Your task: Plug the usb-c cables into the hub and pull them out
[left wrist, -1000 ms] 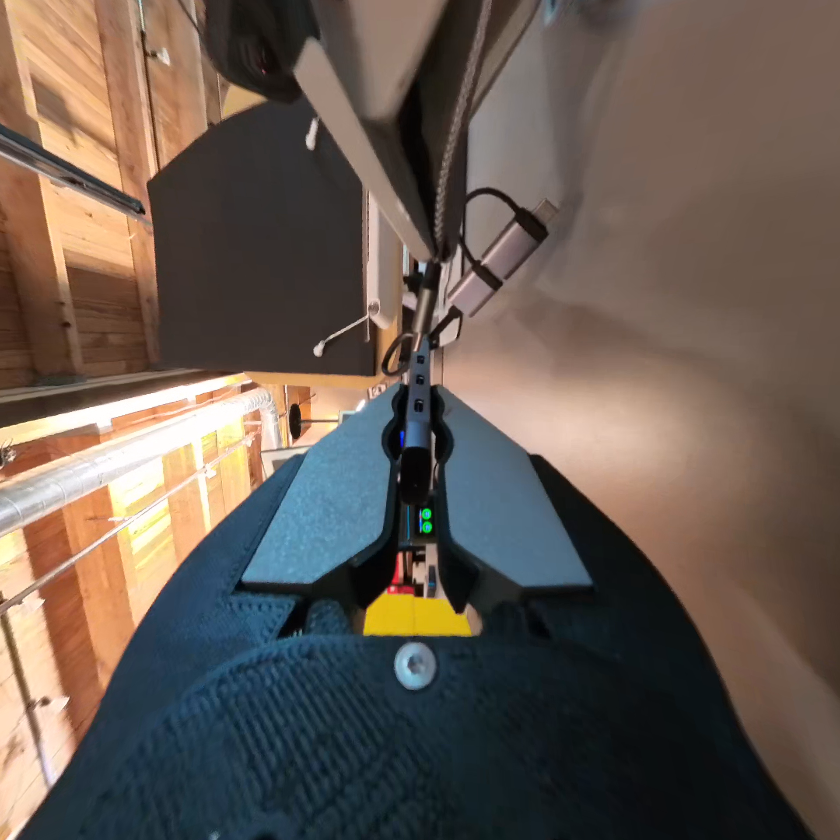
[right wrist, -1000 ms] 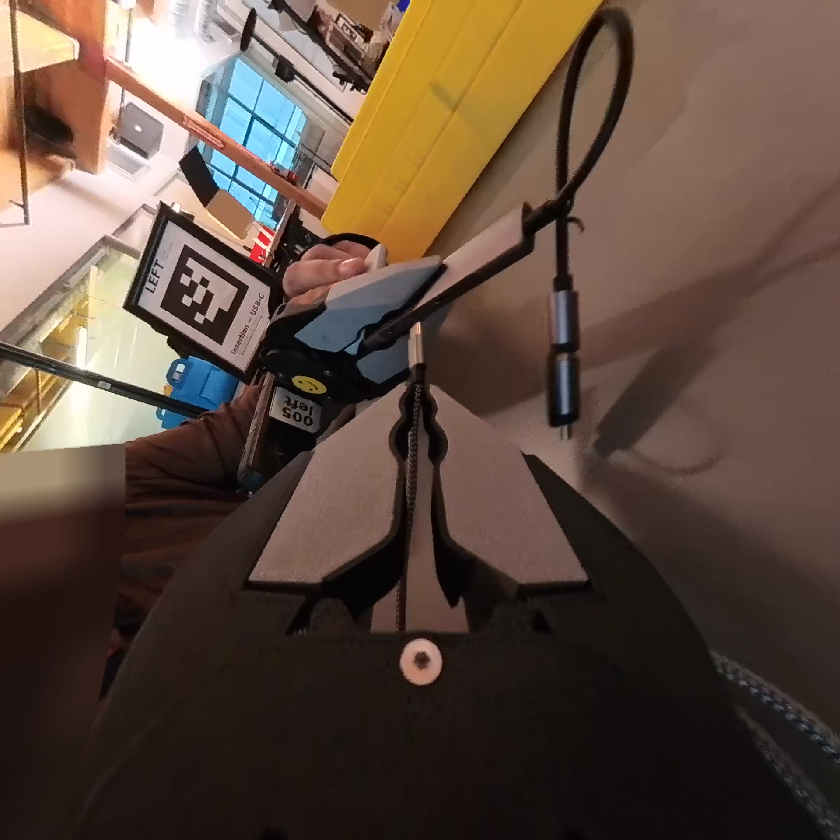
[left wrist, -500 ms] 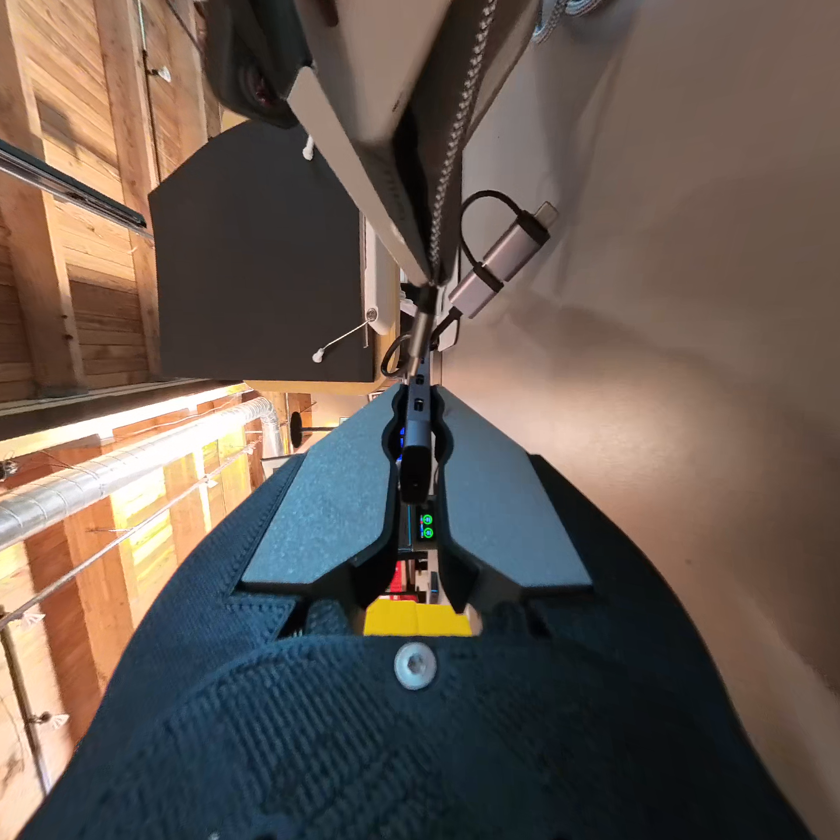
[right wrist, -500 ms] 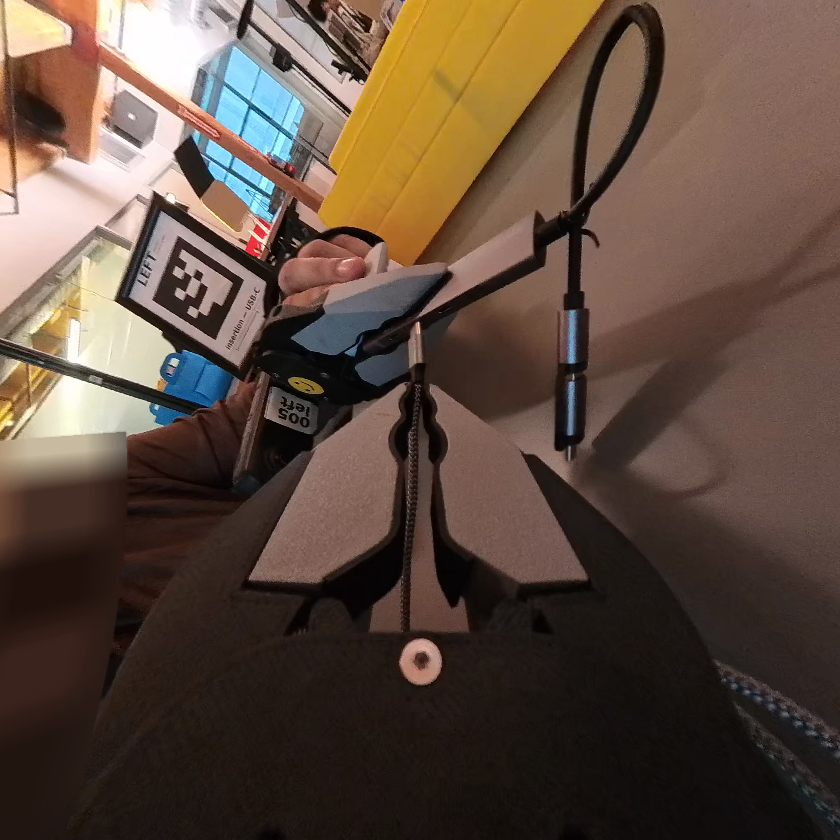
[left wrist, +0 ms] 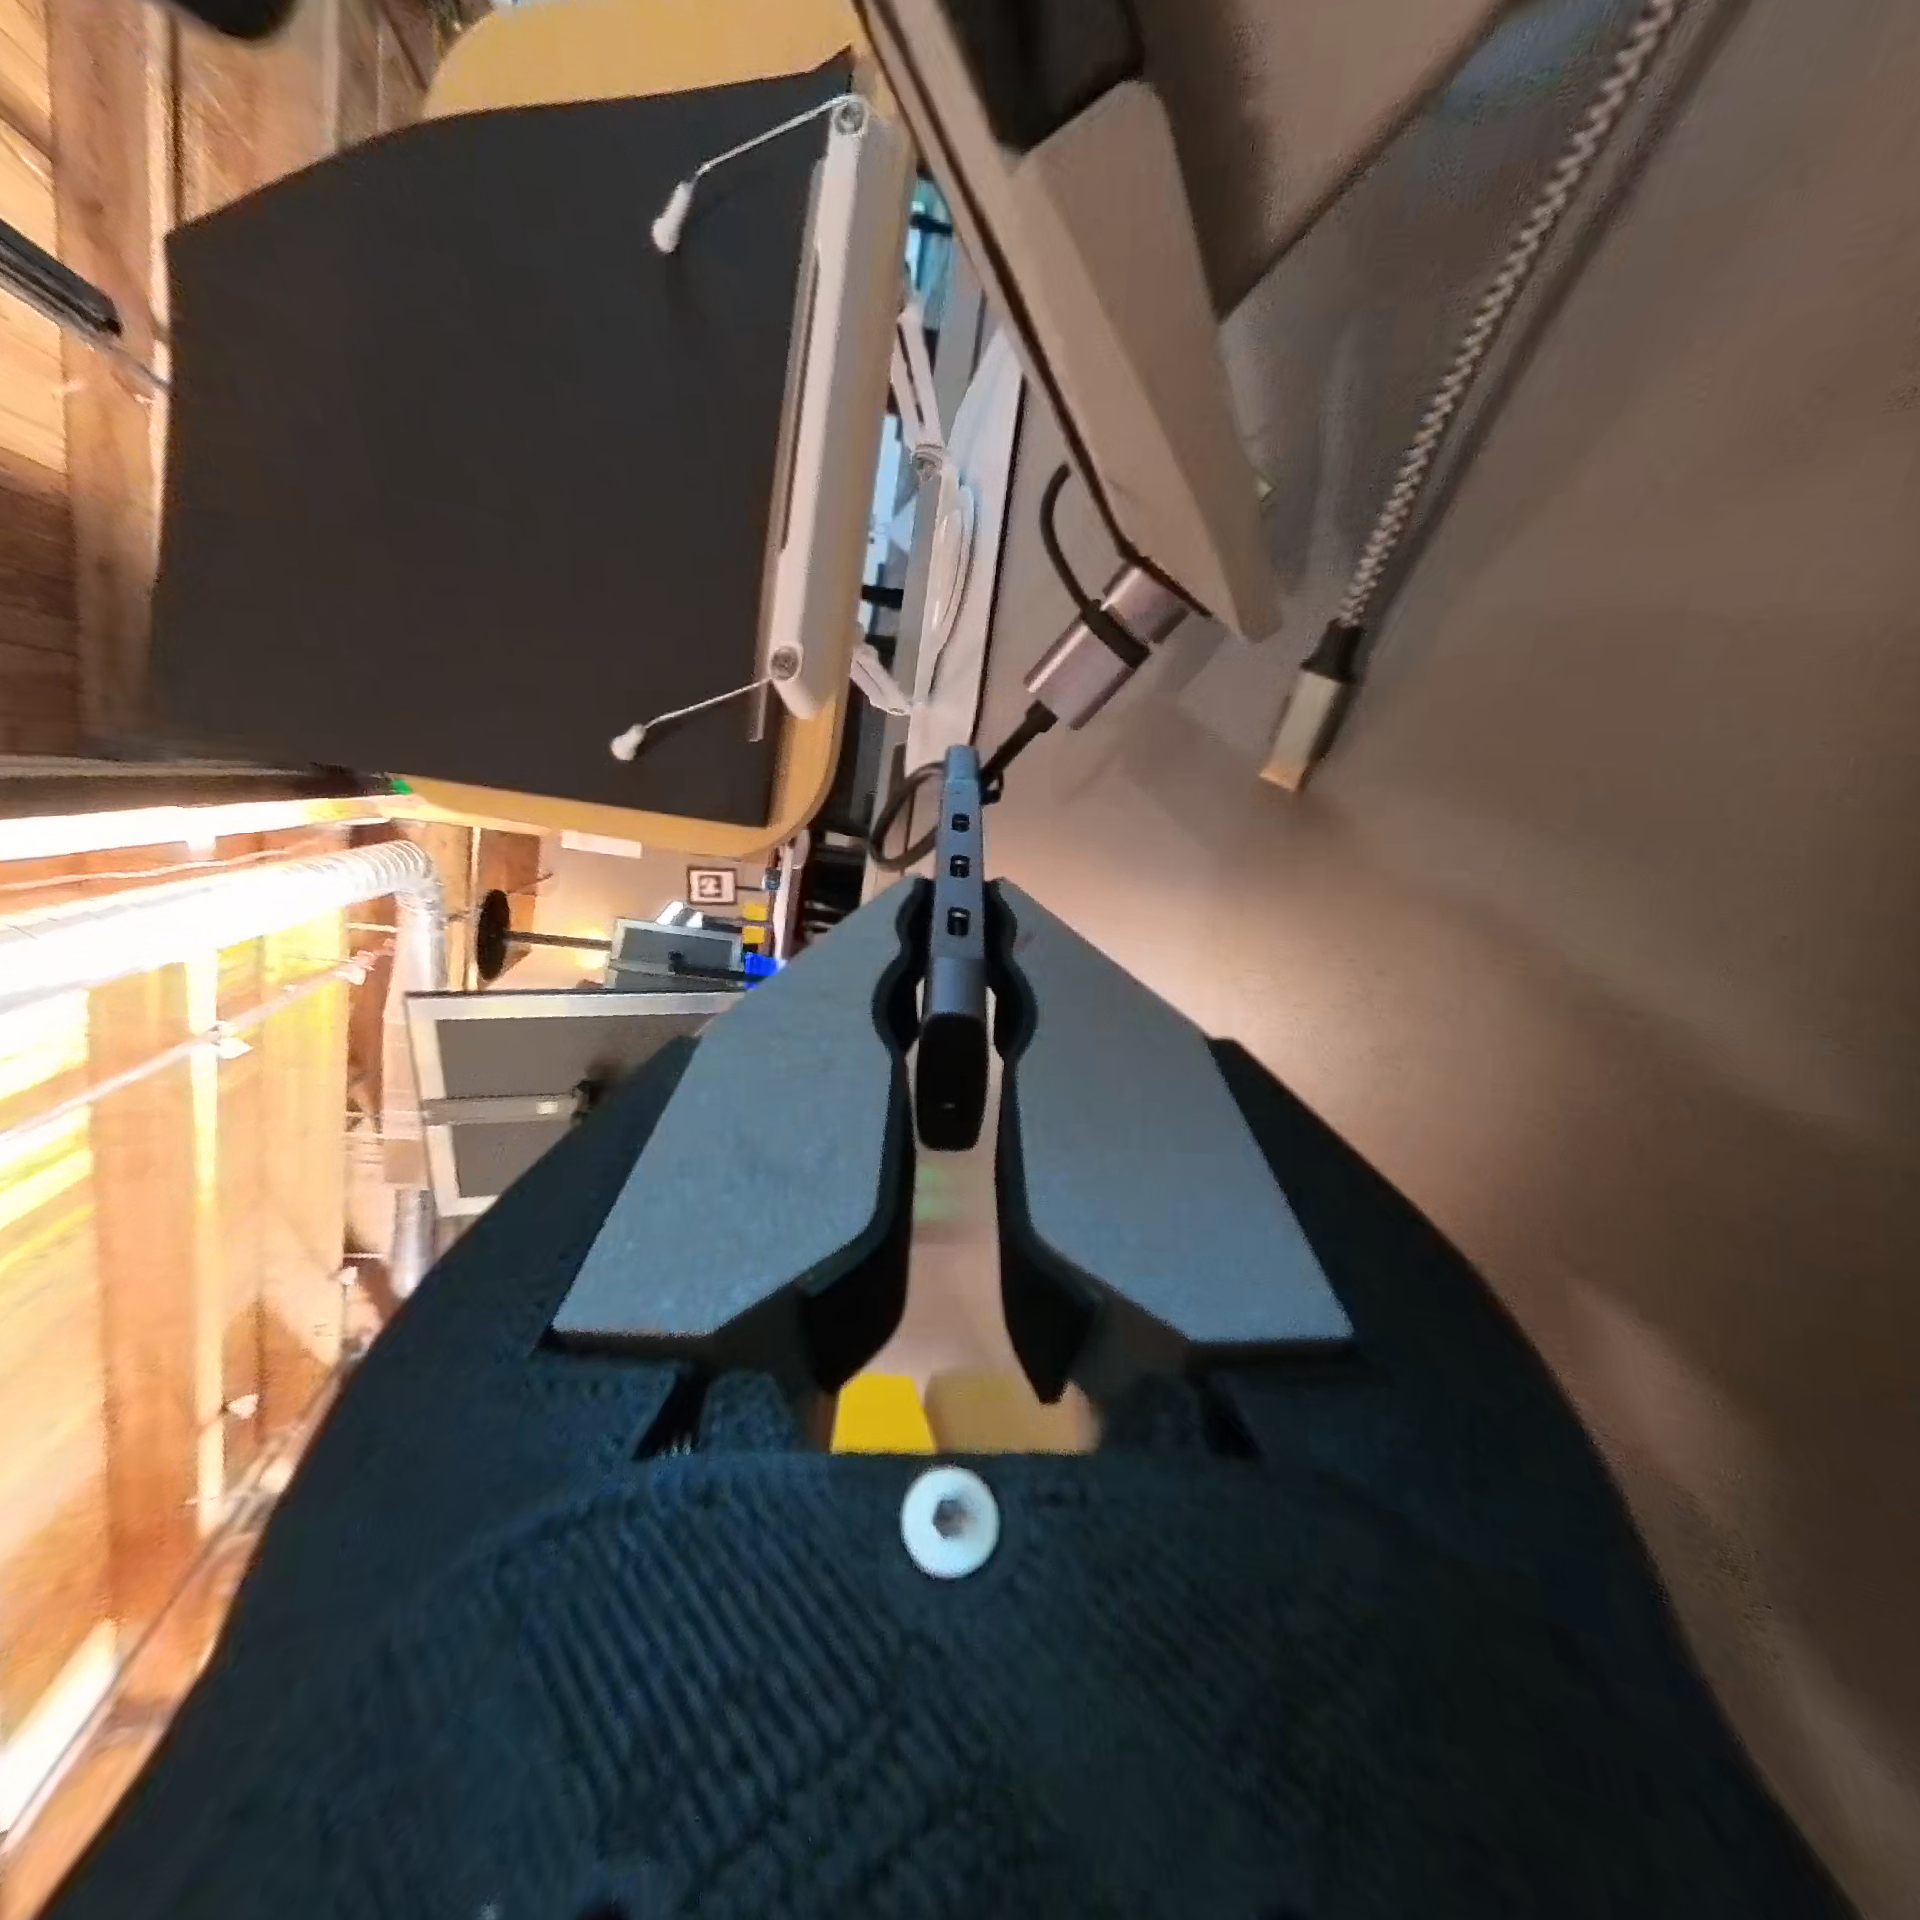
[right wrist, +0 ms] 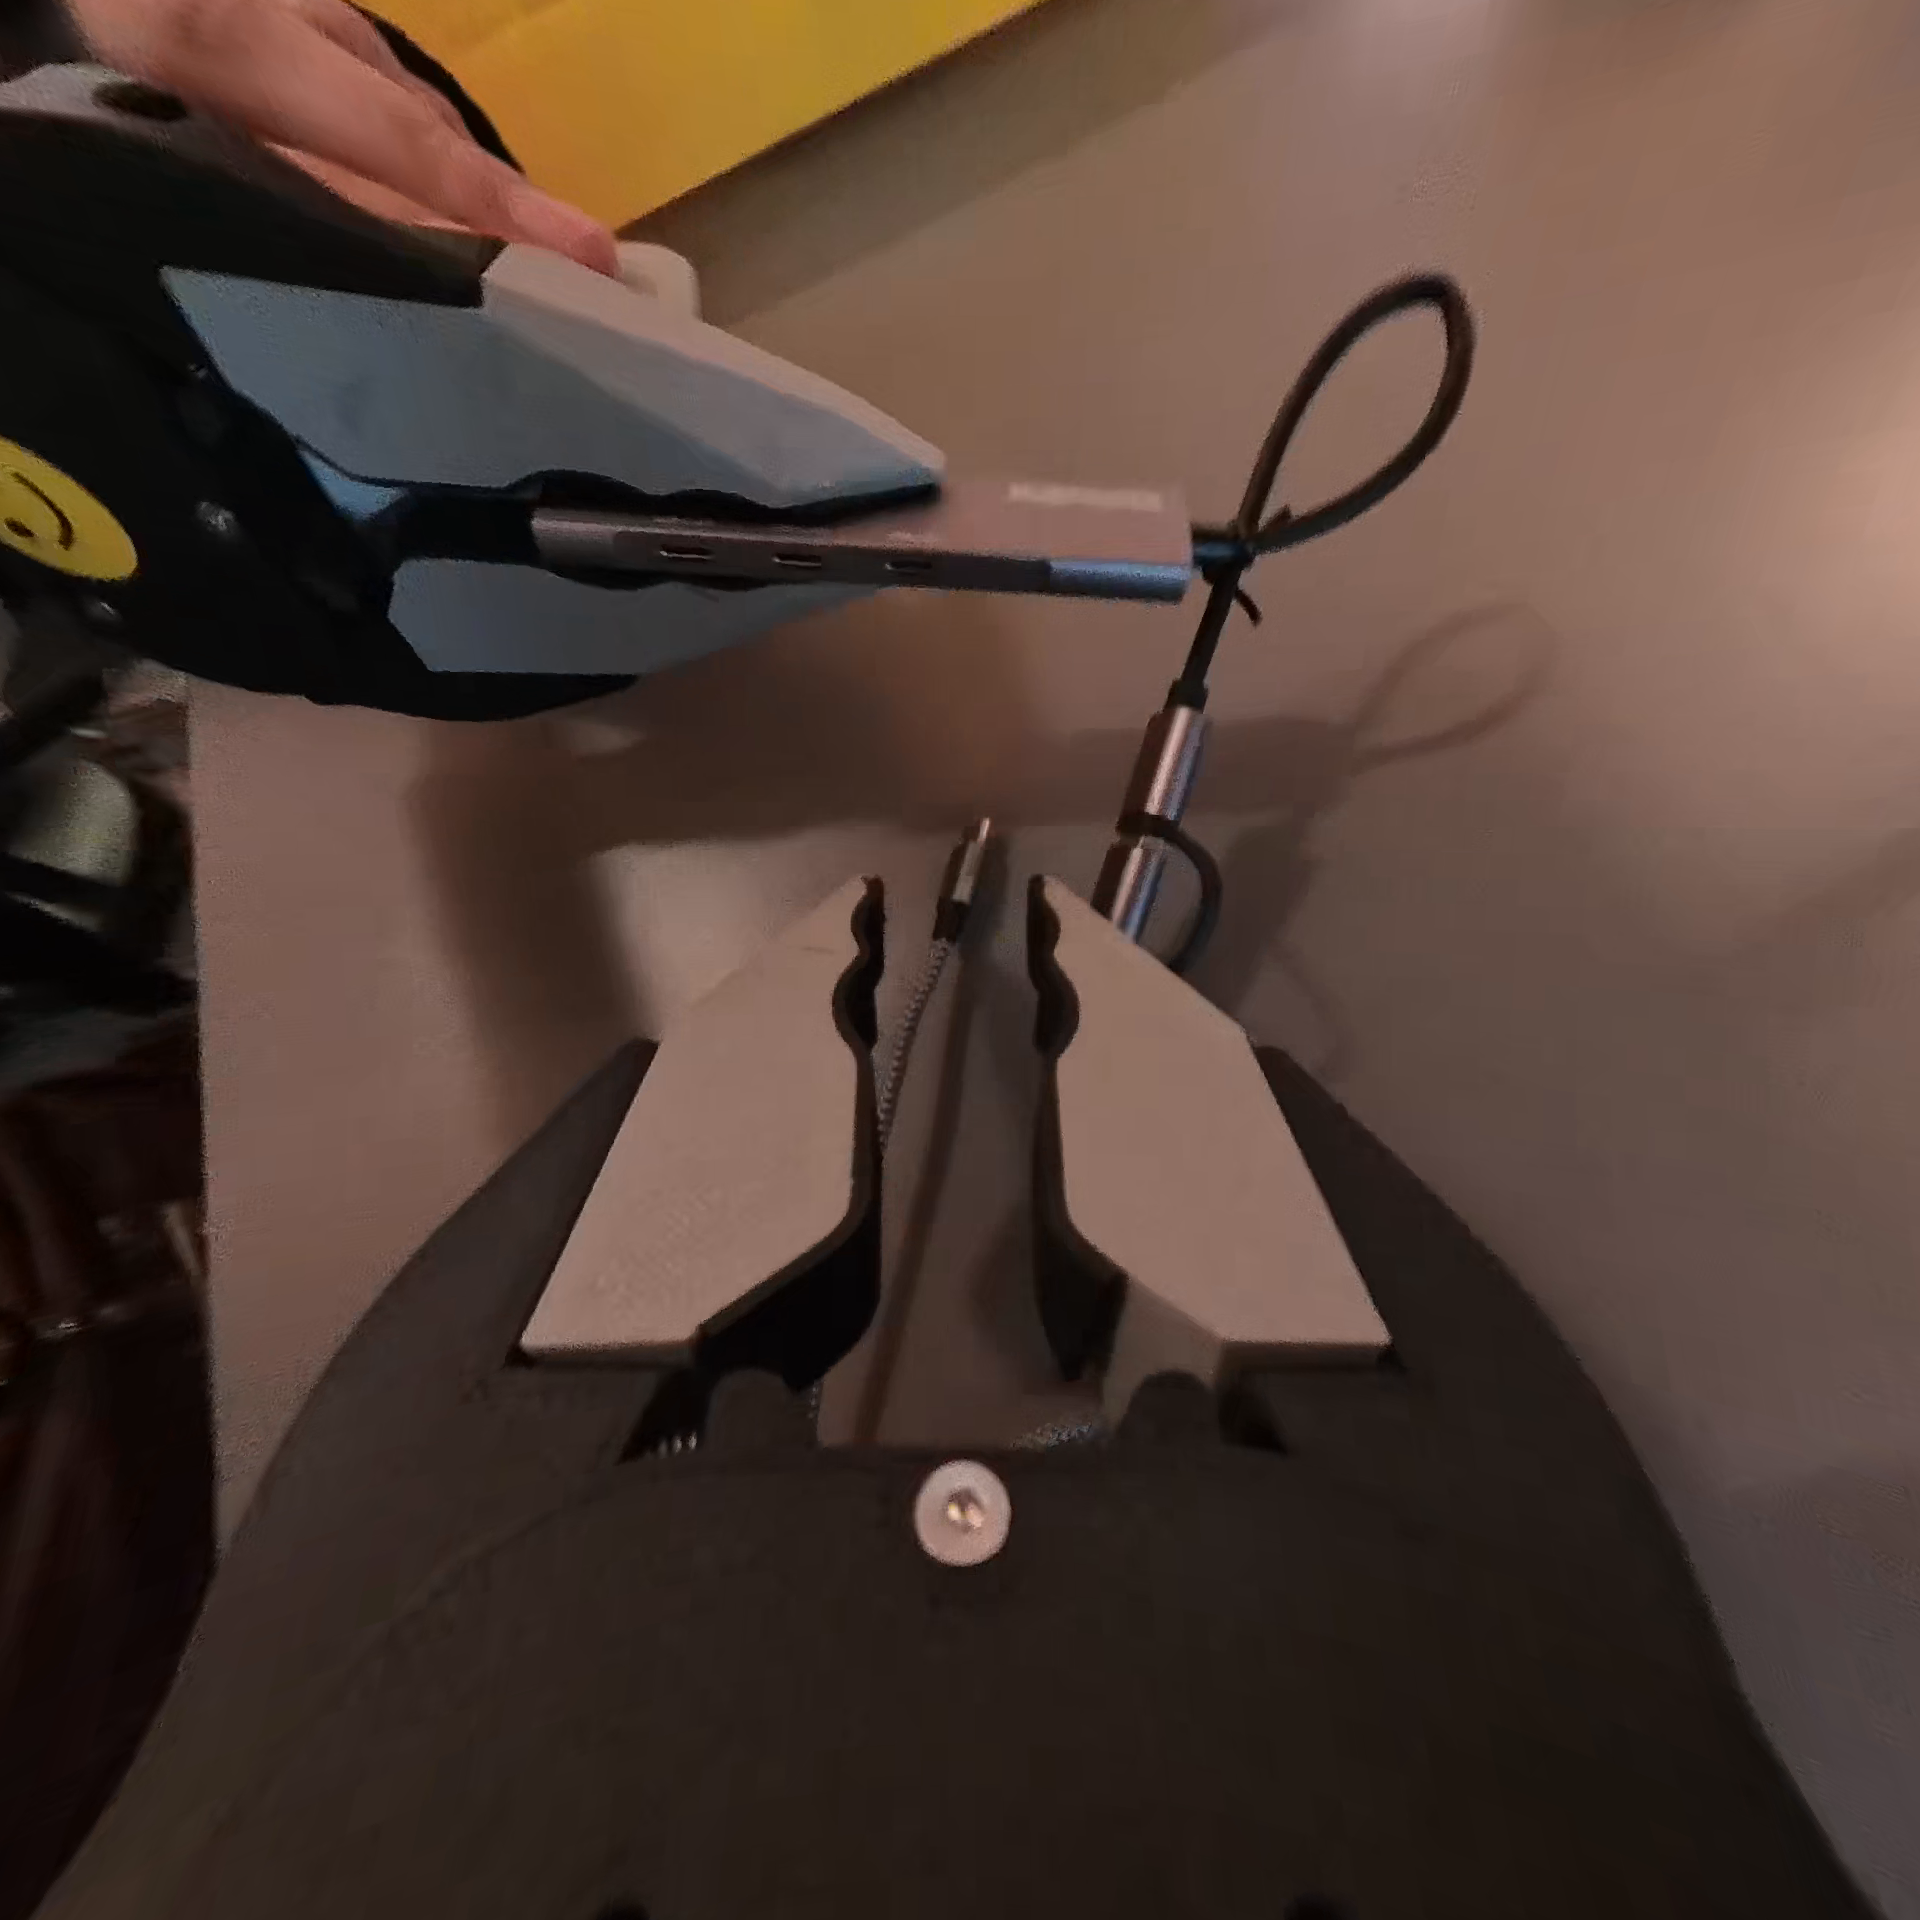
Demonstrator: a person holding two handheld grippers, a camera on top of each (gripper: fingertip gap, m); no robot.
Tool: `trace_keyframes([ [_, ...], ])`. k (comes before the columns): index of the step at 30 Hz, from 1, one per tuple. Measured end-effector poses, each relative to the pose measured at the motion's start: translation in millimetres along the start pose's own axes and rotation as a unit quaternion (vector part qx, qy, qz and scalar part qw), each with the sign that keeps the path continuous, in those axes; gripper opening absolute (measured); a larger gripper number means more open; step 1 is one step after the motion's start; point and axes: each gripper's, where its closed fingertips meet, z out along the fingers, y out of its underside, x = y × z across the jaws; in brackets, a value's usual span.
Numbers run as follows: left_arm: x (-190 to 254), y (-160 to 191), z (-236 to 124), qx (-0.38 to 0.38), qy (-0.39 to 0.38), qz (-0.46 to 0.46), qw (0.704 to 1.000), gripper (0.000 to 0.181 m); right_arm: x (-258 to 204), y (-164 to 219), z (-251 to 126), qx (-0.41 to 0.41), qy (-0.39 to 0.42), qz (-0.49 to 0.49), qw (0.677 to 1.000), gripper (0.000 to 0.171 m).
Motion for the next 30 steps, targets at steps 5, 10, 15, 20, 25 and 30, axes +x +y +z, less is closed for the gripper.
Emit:
trace_keyframes([
  [5, -5, -8, -6, 0.033, 0.011, -0.045, 0.998, 0.007, 0, -21, -6, 0.04, 0.081, -0.114, 0.989, 0.039],
  [10, -3, -21, -13, 0.064, 0.018, -0.05, 0.997, 0.007, 8, -34, -12, 0.053, 0.197, -0.216, 0.955, 0.056],
  [15, 2, -30, -17, 0.084, 0.031, -0.053, 0.995, 0.007, 6, -30, -3, 0.024, 0.235, -0.285, 0.929, 0.042],
  [20, 6, -41, -22, 0.106, 0.045, -0.06, 0.992, 0.007, 14, -33, -1, 0.008, 0.286, -0.334, 0.898, 0.017],
  [25, 3, -39, -22, 0.112, 0.048, -0.079, 0.989, 0.009, 14, -32, -2, 0.002, 0.289, -0.338, 0.896, 0.013],
  [30, 0, -37, -23, 0.108, 0.037, -0.075, 0.991, 0.013, 15, -27, -1, -0.009, 0.282, -0.331, 0.9, 0.01],
])
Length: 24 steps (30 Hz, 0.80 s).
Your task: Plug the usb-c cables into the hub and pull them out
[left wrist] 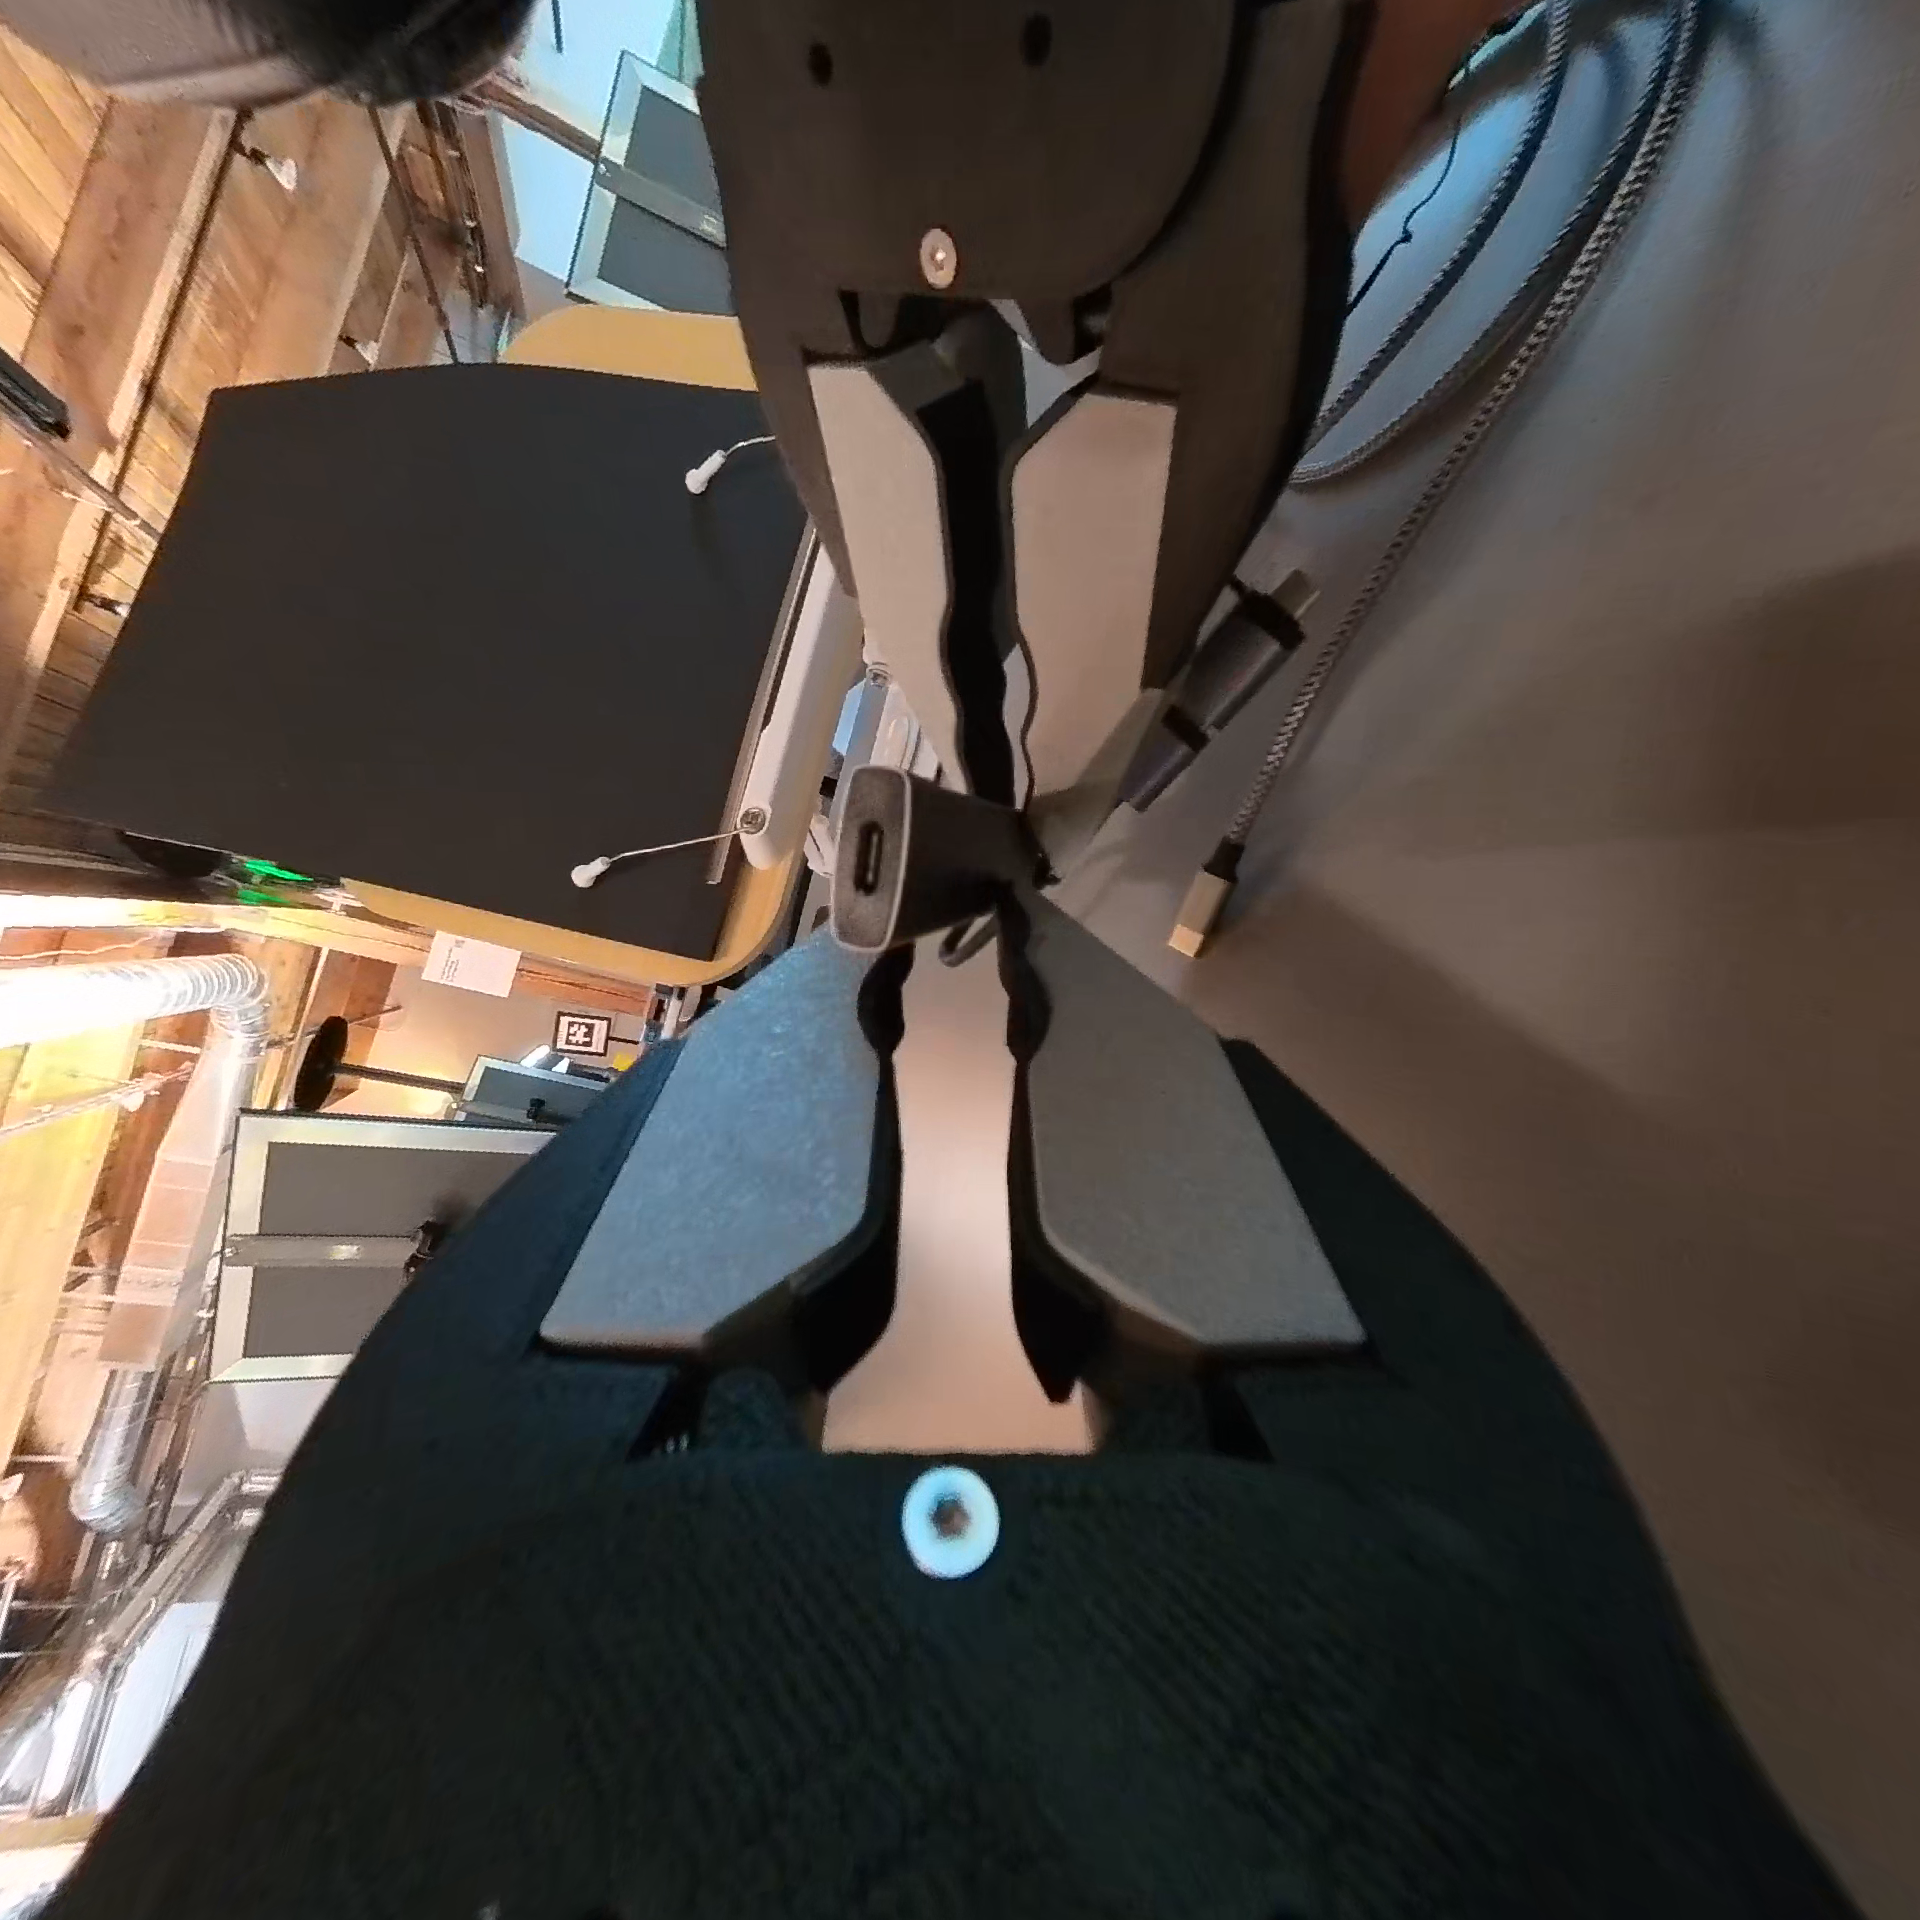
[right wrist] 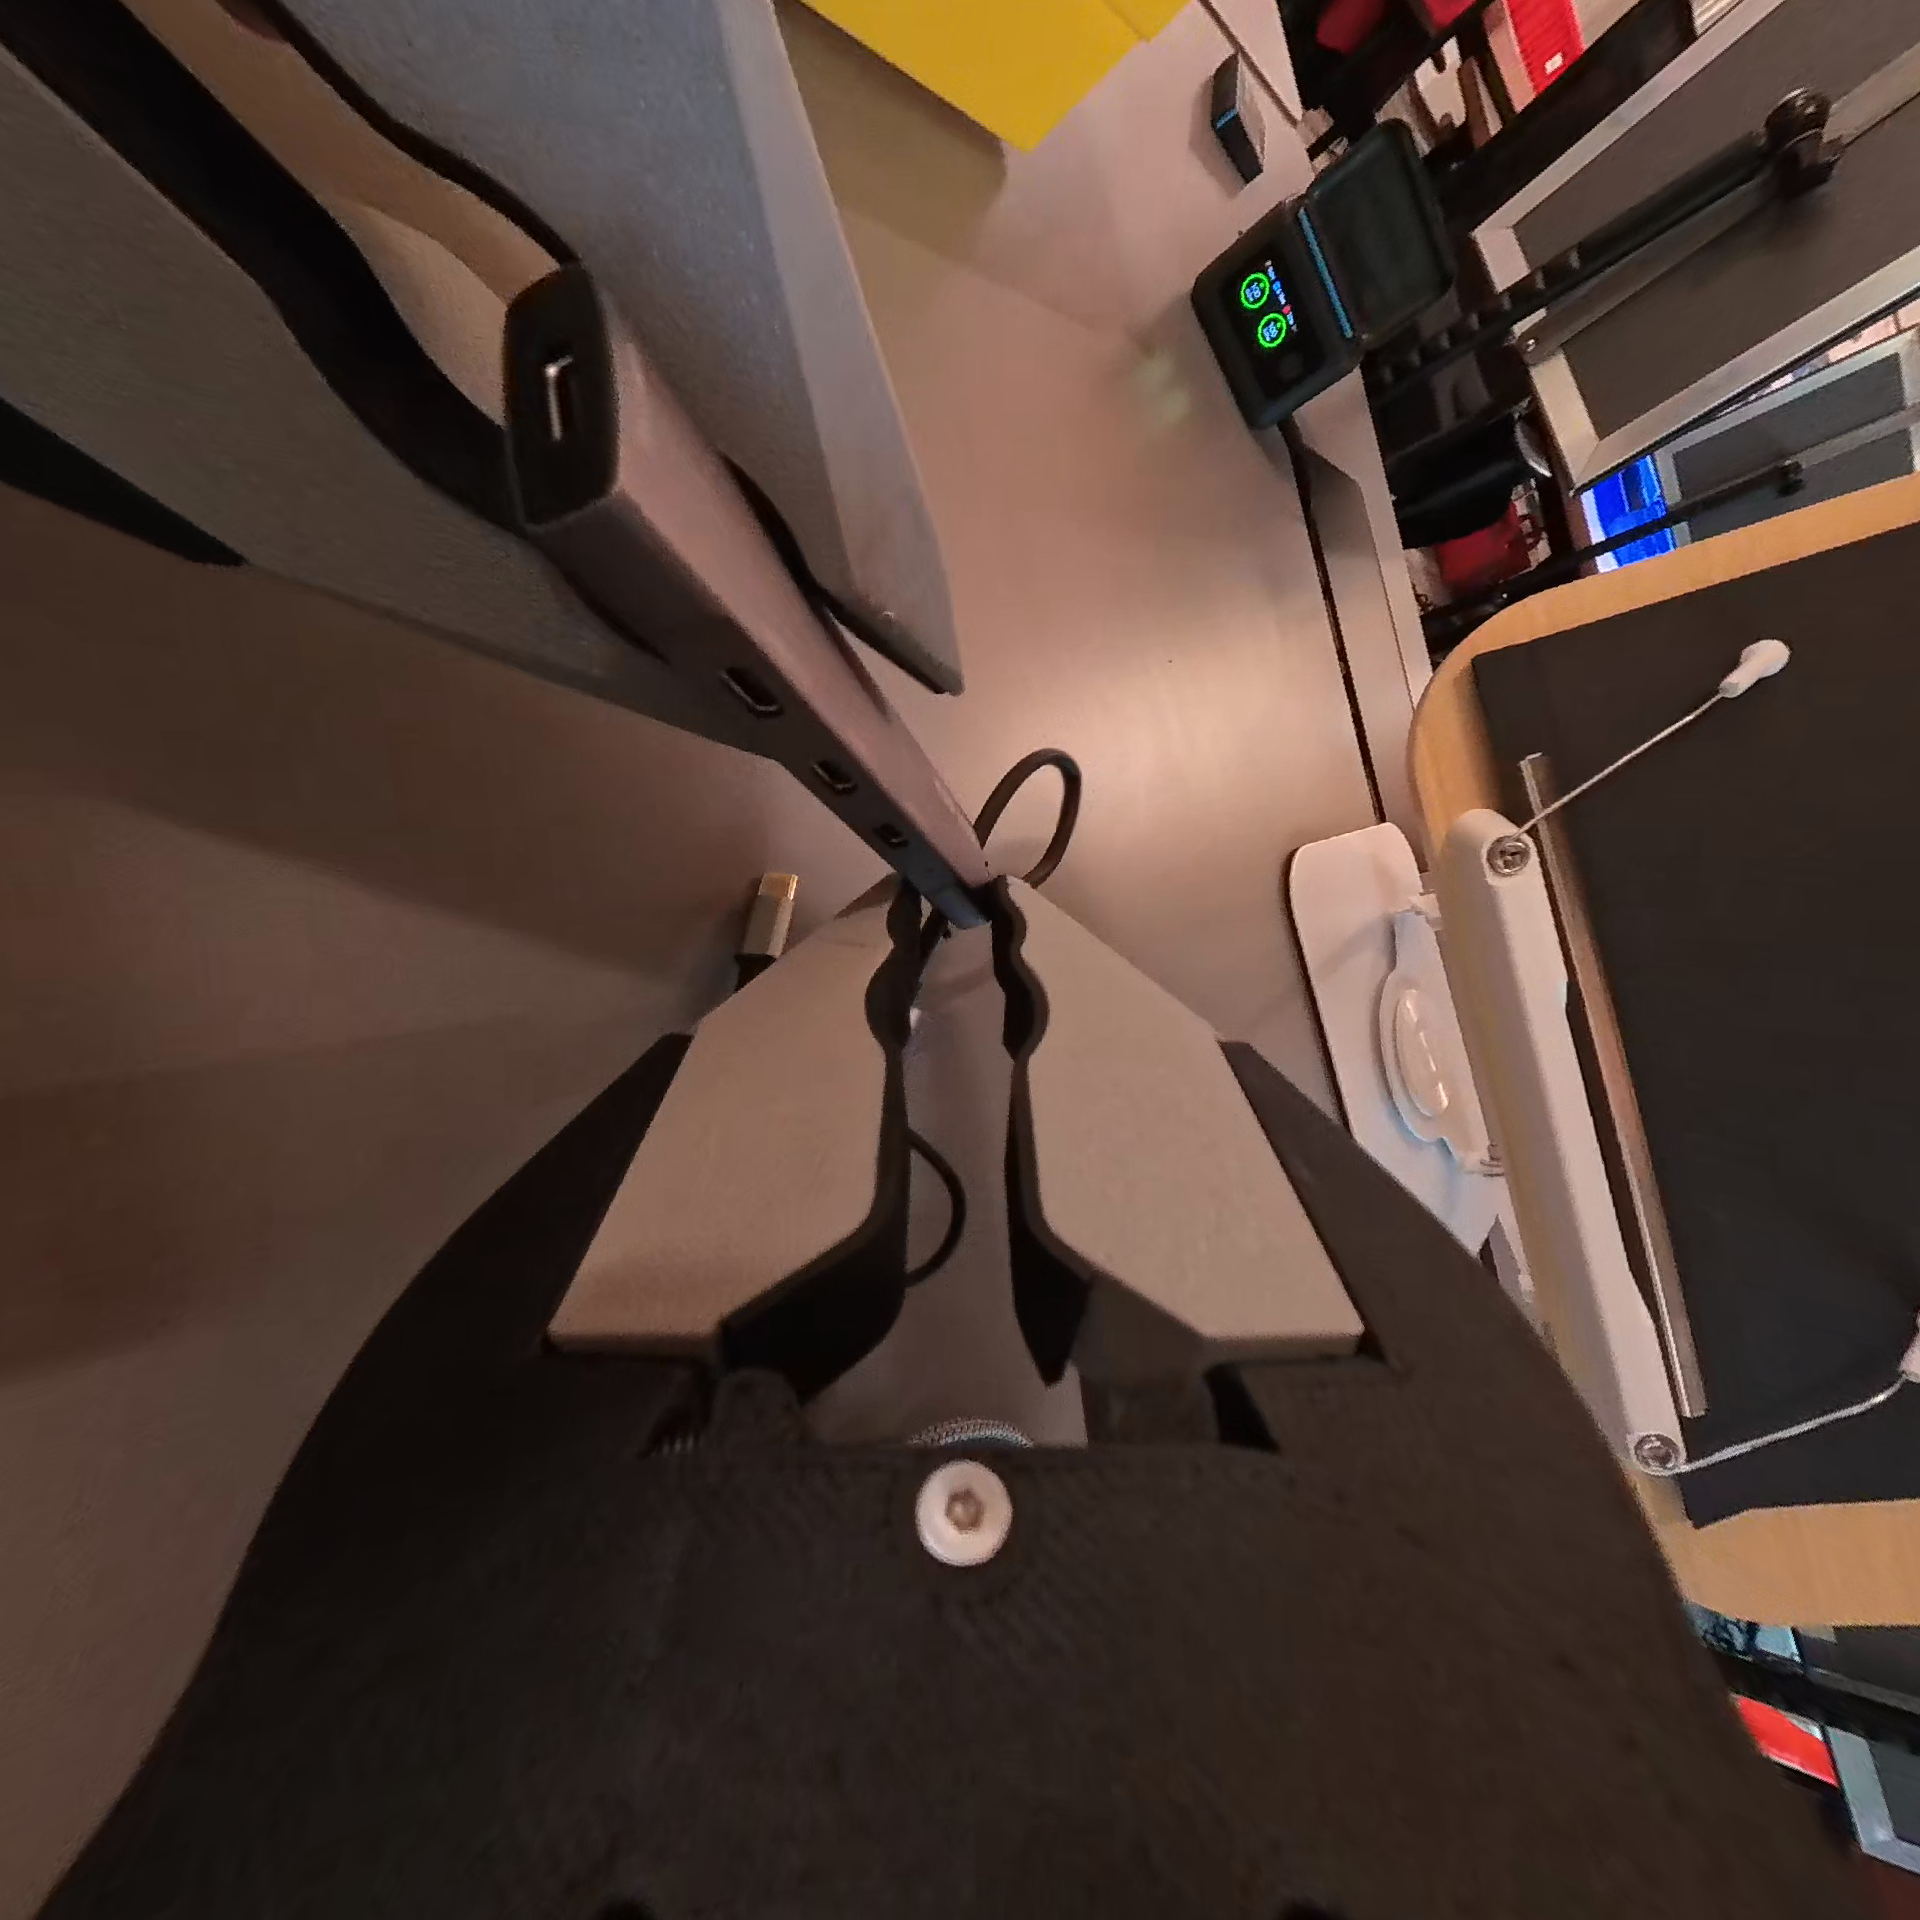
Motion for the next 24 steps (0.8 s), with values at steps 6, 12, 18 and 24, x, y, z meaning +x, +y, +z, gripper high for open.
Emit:
trace_keyframes([
  [6, -2, -1, -2, 0.004, -0.005, -0.007, 1.0, 0.013, 3, 5, 1, -0.022, 0.019, -0.028, 0.999, 0.009],
  [12, -3, -9, -9, 0.036, -0.004, -0.025, 0.999, 0.002, 7, 15, 2, -0.044, 0.035, -0.057, 0.997, 0.006],
  [18, 10, -8, -5, 0.036, 0.036, -0.049, 0.997, 0.019, 3, 13, 2, -0.048, 0.043, -0.098, 0.993, 0.006],
  [24, 9, -15, -10, 0.058, 0.044, -0.068, 0.995, 0.011, -3, 10, 2, -0.043, 0.042, -0.124, 0.99, 0.006],
])
